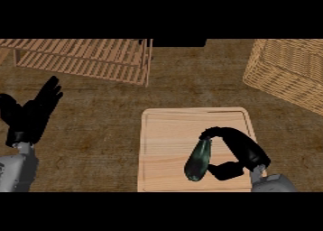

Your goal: Pick the eggplant from the cutting board and place it in the basket

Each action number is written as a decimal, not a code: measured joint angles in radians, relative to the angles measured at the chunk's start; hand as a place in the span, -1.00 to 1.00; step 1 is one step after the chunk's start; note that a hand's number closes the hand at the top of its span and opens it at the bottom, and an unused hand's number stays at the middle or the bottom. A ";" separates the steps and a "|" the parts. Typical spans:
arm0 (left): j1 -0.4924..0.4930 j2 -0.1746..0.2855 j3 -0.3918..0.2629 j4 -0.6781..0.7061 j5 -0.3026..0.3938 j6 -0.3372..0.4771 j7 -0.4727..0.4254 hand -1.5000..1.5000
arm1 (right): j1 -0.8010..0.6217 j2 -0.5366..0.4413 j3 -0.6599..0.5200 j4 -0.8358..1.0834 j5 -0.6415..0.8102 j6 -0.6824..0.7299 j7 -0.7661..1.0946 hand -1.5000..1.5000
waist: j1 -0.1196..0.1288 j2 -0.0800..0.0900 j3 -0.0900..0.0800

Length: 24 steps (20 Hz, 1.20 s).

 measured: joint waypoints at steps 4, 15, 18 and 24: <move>0.010 -0.010 -0.002 -0.001 -0.013 0.007 -0.007 0.00 | 0.001 0.013 0.015 0.008 0.035 -0.012 -0.021 1.00 | -0.001 -0.002 -0.001; -0.008 -0.015 0.002 -0.014 -0.015 0.010 0.023 0.00 | -0.081 0.130 0.134 0.050 0.294 -0.220 0.155 1.00 | 0.004 0.002 0.003; -0.007 -0.019 0.000 -0.020 -0.017 0.010 0.032 0.00 | -0.111 0.152 0.194 0.059 0.322 -0.270 0.239 1.00 | 0.005 0.004 0.005; 0.011 -0.017 0.003 -0.045 -0.015 0.004 0.035 0.00 | -0.112 0.169 0.260 -0.040 0.230 -0.447 0.283 1.00 | 0.005 0.005 0.007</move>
